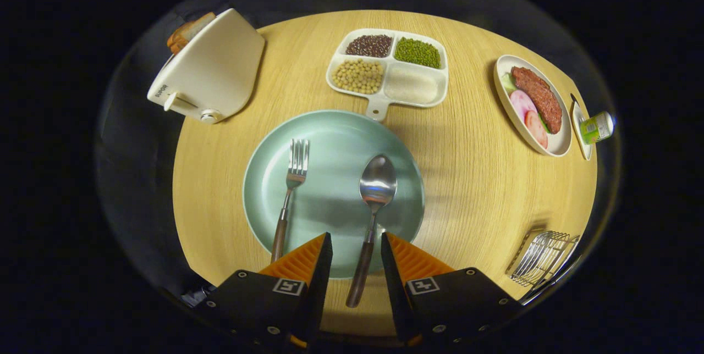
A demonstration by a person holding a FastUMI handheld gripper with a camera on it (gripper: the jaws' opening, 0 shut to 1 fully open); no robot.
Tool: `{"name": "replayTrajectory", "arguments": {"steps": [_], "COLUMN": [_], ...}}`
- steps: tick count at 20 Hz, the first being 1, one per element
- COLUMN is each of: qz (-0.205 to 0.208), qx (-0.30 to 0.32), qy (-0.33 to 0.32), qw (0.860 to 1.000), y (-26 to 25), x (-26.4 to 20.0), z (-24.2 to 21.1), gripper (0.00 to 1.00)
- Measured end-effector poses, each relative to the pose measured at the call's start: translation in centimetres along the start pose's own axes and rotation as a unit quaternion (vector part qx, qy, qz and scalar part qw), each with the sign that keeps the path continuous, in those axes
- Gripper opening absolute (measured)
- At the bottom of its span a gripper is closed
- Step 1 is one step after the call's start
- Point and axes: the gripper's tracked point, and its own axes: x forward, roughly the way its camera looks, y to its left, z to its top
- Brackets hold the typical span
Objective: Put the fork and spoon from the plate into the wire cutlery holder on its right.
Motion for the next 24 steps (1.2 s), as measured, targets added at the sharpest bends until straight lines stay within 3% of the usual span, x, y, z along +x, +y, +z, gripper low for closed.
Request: {"name": "replayTrajectory", "arguments": {"steps": [8, 12, 24], "qz": [-0.019, -0.003, 0.044], "qx": [0.035, 0.061, 0.058], "qy": [0.025, 0.008, -0.117], "qw": [0.999, 0.998, 0.990], "y": [-0.8, -0.8, -1.9], "x": [2.5, 2.2, -4.5], "z": [-0.5, -0.3, 1.2], "gripper": [0.14, 0.05, 0.04]}}
